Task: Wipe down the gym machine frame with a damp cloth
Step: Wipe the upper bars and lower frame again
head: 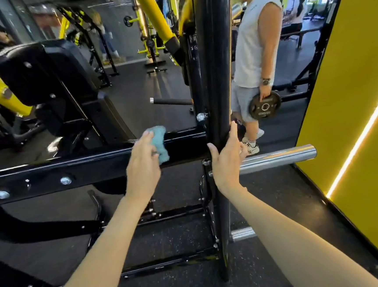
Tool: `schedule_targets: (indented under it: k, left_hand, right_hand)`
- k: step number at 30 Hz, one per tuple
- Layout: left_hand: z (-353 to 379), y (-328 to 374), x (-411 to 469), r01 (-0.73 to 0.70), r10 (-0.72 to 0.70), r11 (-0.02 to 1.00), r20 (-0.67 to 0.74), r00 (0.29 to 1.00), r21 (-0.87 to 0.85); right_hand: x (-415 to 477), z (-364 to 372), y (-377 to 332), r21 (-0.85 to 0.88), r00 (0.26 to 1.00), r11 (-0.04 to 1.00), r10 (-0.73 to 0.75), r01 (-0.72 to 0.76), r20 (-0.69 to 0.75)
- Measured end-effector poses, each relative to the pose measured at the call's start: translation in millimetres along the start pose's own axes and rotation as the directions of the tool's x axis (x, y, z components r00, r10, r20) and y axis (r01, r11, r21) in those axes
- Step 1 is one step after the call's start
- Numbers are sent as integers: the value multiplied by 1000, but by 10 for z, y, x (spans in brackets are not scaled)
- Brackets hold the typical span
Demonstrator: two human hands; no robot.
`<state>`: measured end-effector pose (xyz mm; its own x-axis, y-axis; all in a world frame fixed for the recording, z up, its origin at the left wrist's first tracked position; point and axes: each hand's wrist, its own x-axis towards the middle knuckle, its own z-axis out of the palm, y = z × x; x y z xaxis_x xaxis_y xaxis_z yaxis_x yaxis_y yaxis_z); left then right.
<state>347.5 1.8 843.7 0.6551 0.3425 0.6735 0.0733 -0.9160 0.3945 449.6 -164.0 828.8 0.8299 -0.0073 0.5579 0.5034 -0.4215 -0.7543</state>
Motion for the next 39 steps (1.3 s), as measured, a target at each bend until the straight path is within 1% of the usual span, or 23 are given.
schedule_targets:
  k: [2, 3, 5, 7, 8, 11, 13, 14, 15, 17, 19, 20, 22, 25, 27, 28, 30, 32, 34, 35, 36, 37, 39]
  left_hand:
    - [20, 44, -17, 87, -94, 990, -64, 994, -114]
    - [98, 193, 14, 85, -95, 988, -74, 993, -125]
    - [278, 557, 132, -40, 39, 994, -16, 999, -104]
    - [452, 778, 230, -179, 182, 982, 57, 982, -52]
    - [479, 800, 265, -216, 215, 976, 92, 972, 4]
    - [232, 508, 286, -234, 222, 965, 114, 968, 114]
    - [-127, 74, 209, -177, 167, 963, 63, 984, 205]
    - [-346, -218, 152, -120, 116, 957, 31, 993, 266]
    - [-577, -540, 96, -49, 52, 945, -3, 999, 323]
    - [-994, -1095, -8, 142, -117, 925, -92, 989, 353]
    - [-1119, -1285, -14, 302, -250, 895, -191, 949, 328]
    - [-1051, -1218, 34, 320, -257, 899, -229, 939, 300]
    - [-790, -913, 117, 223, -168, 948, -236, 957, 229]
    - [-439, -500, 159, -44, 62, 981, -89, 994, 188]
    - [-554, -647, 174, -176, 183, 966, -17, 983, 191]
    - [-745, -888, 179, -196, 205, 957, -20, 979, 212]
    - [-1246, -1537, 115, -115, 140, 942, -59, 988, 316]
    - [-1783, -2296, -6, 78, -32, 899, -111, 993, 432]
    - [-2122, -2689, -97, 332, -264, 851, -214, 940, 406]
    - [-2116, -2677, -71, 406, -330, 834, -252, 910, 374]
    - [-2034, -2541, -25, 411, -336, 847, -260, 905, 336]
    - [-1913, -2346, 14, 343, -280, 887, -232, 932, 308]
    - [-1624, -1925, 24, 127, -100, 954, -111, 989, 271]
  right_hand:
    - [15, 16, -5, -71, 999, 997, -33, 30, -40]
    - [21, 30, -8, -126, 995, 991, -63, 54, -73]
    - [18, 51, -3, -256, 974, 955, -184, 147, -129]
    - [32, 73, 14, -372, 927, 883, -353, 285, -128]
    - [45, 87, 14, -390, 905, 857, -410, 337, -117]
    - [10, 175, -118, -389, 867, 822, -487, 417, -101]
    - [-106, 290, -249, -390, 823, 758, -568, 522, -3]
    - [-177, 366, -316, -333, 802, 746, -595, 577, 57]
    - [-243, 445, -398, -264, 792, 749, -599, 607, 121]
    - [-351, 585, -551, -201, 783, 759, -584, 620, 212]
    - [-419, 701, -679, -181, 777, 760, -578, 624, 249]
    - [-436, 759, -729, -172, 775, 763, -575, 624, 261]
    - [-462, 863, -820, -192, 777, 759, -569, 622, 269]
    - [-477, 1028, -999, -189, 849, 829, -497, 526, 181]
    - [-522, 1114, -1129, -172, 873, 857, -466, 486, 145]
    - [-560, 1170, -1204, -185, 873, 853, -468, 487, 138]
    - [-662, 1310, -1373, -196, 875, 853, -466, 484, 135]
    - [-800, 1456, -1563, -182, 887, 869, -445, 461, 121]
    - [-985, 1588, -1726, -168, 885, 870, -445, 463, 136]
    - [-1071, 1648, -1801, -162, 881, 868, -449, 469, 146]
    - [-1147, 1705, -1858, -158, 877, 865, -453, 476, 162]
    - [-1211, 1754, -1911, -153, 876, 866, -450, 476, 176]
    - [-1291, 1844, -2044, -150, 883, 875, -433, 460, 183]
